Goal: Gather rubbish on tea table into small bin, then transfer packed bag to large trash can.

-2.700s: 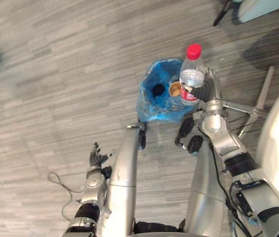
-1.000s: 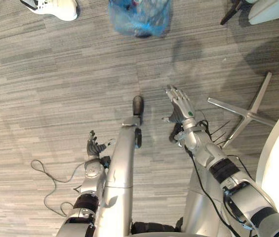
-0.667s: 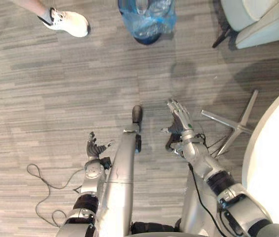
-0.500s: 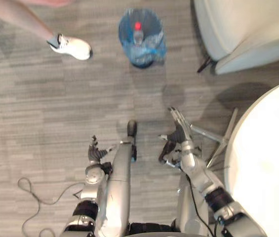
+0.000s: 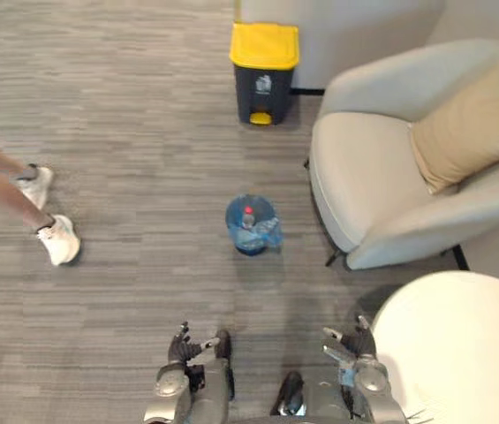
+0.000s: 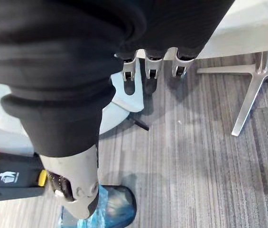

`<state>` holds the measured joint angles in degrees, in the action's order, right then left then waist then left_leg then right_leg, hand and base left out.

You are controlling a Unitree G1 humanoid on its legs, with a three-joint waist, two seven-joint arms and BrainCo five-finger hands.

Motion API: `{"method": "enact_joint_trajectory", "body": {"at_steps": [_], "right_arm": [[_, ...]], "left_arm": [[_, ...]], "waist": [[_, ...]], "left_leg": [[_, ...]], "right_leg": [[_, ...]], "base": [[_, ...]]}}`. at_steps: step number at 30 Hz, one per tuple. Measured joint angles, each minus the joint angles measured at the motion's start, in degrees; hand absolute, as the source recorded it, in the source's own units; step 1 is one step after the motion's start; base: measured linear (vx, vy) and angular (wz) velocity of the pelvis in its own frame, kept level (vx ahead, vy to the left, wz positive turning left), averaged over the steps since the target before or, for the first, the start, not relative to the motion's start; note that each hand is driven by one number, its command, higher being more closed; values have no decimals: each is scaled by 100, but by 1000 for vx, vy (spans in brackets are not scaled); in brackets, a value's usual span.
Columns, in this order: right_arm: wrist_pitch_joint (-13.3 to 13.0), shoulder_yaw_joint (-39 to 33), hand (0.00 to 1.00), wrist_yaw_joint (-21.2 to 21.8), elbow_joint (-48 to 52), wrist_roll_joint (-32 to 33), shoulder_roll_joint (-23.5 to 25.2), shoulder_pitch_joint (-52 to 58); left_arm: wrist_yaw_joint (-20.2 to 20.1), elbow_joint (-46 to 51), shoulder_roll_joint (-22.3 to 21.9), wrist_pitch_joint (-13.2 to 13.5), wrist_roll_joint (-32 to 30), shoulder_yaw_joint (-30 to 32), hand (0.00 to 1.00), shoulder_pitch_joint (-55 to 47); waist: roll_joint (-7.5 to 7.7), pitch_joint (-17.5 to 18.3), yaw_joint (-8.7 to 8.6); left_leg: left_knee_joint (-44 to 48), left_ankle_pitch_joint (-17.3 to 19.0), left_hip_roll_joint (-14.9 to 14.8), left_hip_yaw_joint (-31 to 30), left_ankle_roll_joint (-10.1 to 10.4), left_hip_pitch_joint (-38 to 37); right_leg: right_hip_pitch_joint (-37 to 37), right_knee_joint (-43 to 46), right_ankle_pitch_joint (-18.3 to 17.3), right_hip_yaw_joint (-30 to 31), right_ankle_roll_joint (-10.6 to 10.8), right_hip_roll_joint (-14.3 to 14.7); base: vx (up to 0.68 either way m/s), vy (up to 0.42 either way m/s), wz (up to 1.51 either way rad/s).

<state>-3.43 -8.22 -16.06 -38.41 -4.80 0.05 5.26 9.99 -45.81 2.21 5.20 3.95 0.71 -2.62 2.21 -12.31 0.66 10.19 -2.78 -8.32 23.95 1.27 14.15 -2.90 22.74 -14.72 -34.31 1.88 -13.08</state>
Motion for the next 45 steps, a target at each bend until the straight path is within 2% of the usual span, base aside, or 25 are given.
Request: {"method": "enact_joint_trajectory", "body": {"at_steps": [2,5,9,10,11,12,13,14,16,18,19,21,23,26,27,28,29,30,32,36,37,39,40,41,45], "right_arm": [[14,-52,0,-7,-284,24,-121,-71],[29,-77,0,-5,-453,22,-151,-185],[91,-97,0,-1,-618,7,-182,-287],[140,-98,0,0,-575,-6,-238,-184],[157,-75,0,3,-576,-10,-288,-181],[159,-53,0,2,-575,-13,-296,-202],[159,-17,0,4,-578,-18,-276,-222],[159,-8,0,4,-580,-18,-269,-221],[156,-15,0,3,-580,-21,-333,-237],[156,-18,0,3,-580,-22,-397,-224],[157,-20,0,3,-580,-30,-430,-195],[159,-20,0,3,-578,-34,-447,-96],[159,-12,0,14,-571,-45,-477,18],[164,47,0,85,-108,-159,-489,142],[141,194,0,119,249,-252,-472,156],[130,273,0,126,470,-257,-476,162],[116,286,0,116,602,-257,-461,163],[90,398,0,66,898,-257,-490,100],[83,416,0,43,1023,-257,-506,48],[83,665,0,-57,1092,-318,-507,-250],[95,799,0,-106,1128,-506,-519,-339],[104,939,0,-153,1341,-702,-584,-389],[107,1043,0,-189,1425,-855,-537,-609],[119,1107,0,-284,1450,-986,-499,-742],[130,1418,0,-403,1439,-1656,-515,-1217]], "left_arm": [[12,-49,25,2,-9,12,0,-23],[34,-74,146,7,-8,155,0,-51],[86,96,279,14,-5,248,0,-427],[132,255,287,26,47,283,0,-562],[135,255,297,24,43,272,0,-542],[134,256,340,23,33,261,0,-526],[141,257,391,22,12,260,0,-479],[145,257,432,22,11,264,0,-475],[147,249,480,15,-11,271,0,-458],[137,213,479,15,-13,271,0,-427],[125,106,479,14,-27,262,0,-363],[123,2,480,13,-42,260,0,-330],[124,-16,480,14,-151,269,0,-350],[123,14,370,14,-245,420,0,-553],[110,120,309,11,-242,605,0,-651],[118,228,296,4,-241,671,0,-663],[118,298,306,5,-241,674,0,-650],[120,481,274,30,-241,642,0,-533],[121,520,198,44,-241,610,0,-464],[121,593,-41,84,-237,588,0,-261],[124,594,-58,99,-229,558,0,-225],[134,580,-135,103,-191,551,0,-253],[143,553,-105,126,-176,570,0,-128],[170,523,-37,144,-177,564,0,57],[283,415,-16,186,-184,563,0,350]], "waist": [[-53,11,20],[-60,9,34],[-33,-47,37],[-19,-125,51],[-48,-151,19],[-99,-199,-5],[-103,-299,-67],[-74,-337,-88],[-95,-470,-176],[-106,-539,-219],[-84,-579,-283],[35,-572,-317],[42,-558,-343],[-235,-514,-277],[-340,-529,-294],[-359,-542,-221],[-348,-549,-150],[-317,-566,14],[-280,-588,22],[-270,-749,31],[-270,-780,89],[-393,-799,190],[-347,-925,169],[-209,-1001,175],[-134,-1076,311]], "left_leg": [[74,-174,-115,444,-253,-48],[87,-59,52,368,-299,-26],[1195,949,98,336,-340,151],[1540,1351,155,279,-418,88],[1618,1445,169,267,-472,49],[1620,1504,176,237,-494,14],[1466,1526,230,117,-476,-88],[1330,1525,286,66,-477,-159],[1059,1522,354,-112,-473,-325],[1056,1522,366,-237,-472,-358],[1057,1527,424,-359,-439,-415],[1129,1617,550,-469,-300,-518],[1405,1857,537,-670,-113,-544],[2061,2128,-123,-753,327,-576],[3326,1907,-655,-879,263,-124],[4273,1385,-942,-999,104,225],[4711,1150,-1073,-1109,88,401],[5299,1264,-1059,-1363,146,779],[5157,1359,-919,-1464,215,933],[3435,1481,-482,-1799,246,1079],[2614,1393,-285,-2072,366,988],[2126,962,-256,-2243,516,884],[2219,1169,-226,-2228,580,972],[2259,1216,-126,-2091,503,1102],[2423,1357,-82,-1634,277,1486]], "right_leg": [[140,-118,58,-32,113,-16],[281,-612,253,54,382,-11],[259,-58,-91,288,549,-409],[100,934,-268,542,150,-700],[-245,1634,-89,889,-164,-828],[-668,2222,-46,1350,-187,-825],[-1120,2527,-171,1729,23,-605],[-1282,2433,-187,1778,45,-492],[-1588,1602,-151,1748,233,-109],[-1762,841,56,1714,386,64],[-1818,213,408,1756,408,118],[-1894,-175,765,2037,291,100],[-1948,21,1046,2192,-47,118],[-1744,311,898,2021,-277,563],[-1554,377,766,1935,-430,885],[-1377,407,654,1926,-539,1067],[-1278,417,600,1985,-607,1122],[-1103,416,544,2174,-693,1194],[-1033,378,543,2316,-695,1190],[-1015,319,500,2763,-655,1209],[-1172,469,400,2958,-527,1242],[-1392,743,145,3113,-348,1376],[-1721,1183,-52,3287,-199,1364],[-1980,1363,-91,3430,-133,1252],[-2525,1382,25,3858,95,1189]], "base": [[107,73,42],[70,129,10],[56,160,-13],[69,135,-11],[58,122,4],[73,132,21],[112,131,21],[119,63,26],[163,18,38],[154,-18,47],[274,-93,70],[340,-167,77],[350,-243,63],[441,-288,6],[460,-251,-36],[449,-257,-45],[563,-278,-86],[380,-166,-78],[284,-76,-64],[206,76,-67],[143,230,-85],[73,259,-105],[24,297,-88],[-4,276,-58],[-56,176,-50]]}}
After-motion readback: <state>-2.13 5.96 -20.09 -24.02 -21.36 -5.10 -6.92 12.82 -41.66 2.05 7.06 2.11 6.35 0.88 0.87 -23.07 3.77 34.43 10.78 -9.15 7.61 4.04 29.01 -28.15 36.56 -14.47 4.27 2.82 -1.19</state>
